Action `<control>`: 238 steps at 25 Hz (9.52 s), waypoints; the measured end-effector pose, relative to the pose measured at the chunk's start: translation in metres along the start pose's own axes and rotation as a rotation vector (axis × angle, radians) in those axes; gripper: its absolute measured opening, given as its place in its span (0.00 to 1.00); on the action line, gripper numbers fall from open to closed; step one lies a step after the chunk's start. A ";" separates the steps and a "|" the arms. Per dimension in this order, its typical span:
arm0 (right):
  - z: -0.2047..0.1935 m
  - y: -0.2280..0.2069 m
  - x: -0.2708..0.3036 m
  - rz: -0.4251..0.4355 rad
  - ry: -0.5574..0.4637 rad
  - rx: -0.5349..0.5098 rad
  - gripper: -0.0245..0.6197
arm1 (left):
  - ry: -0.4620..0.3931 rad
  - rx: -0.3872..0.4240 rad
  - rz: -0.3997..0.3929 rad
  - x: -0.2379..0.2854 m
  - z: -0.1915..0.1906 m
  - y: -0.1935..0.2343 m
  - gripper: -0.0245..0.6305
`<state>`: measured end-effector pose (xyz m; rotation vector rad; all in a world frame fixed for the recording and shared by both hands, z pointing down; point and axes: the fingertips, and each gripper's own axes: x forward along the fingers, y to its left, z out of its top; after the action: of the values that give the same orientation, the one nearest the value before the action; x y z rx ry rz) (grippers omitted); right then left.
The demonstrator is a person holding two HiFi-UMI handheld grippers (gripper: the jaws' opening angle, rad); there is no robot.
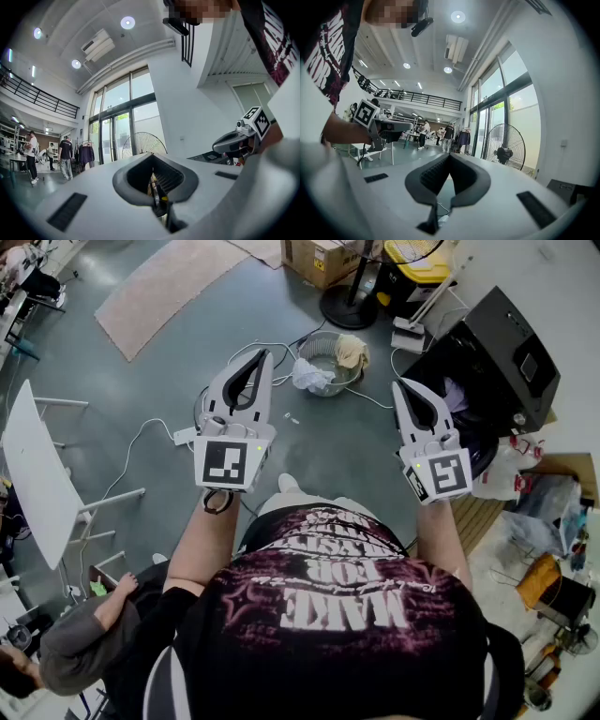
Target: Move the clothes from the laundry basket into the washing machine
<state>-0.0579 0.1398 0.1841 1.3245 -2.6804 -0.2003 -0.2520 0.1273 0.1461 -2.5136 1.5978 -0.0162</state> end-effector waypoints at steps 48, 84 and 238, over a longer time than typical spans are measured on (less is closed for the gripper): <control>-0.012 -0.015 0.085 -0.004 -0.020 0.140 0.04 | 0.049 -0.004 -0.098 0.064 -0.044 0.053 0.04; -0.043 -0.106 0.128 0.037 0.005 0.221 0.04 | 0.127 0.002 -0.079 0.156 -0.076 0.046 0.04; -0.490 -0.121 0.289 0.168 0.671 0.717 0.28 | 0.555 -0.139 -0.395 0.328 -0.527 0.044 0.04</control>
<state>-0.0448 -0.1902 0.6624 1.0092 -2.2828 1.1045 -0.2022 -0.2558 0.6342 -3.0761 1.2413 -0.7296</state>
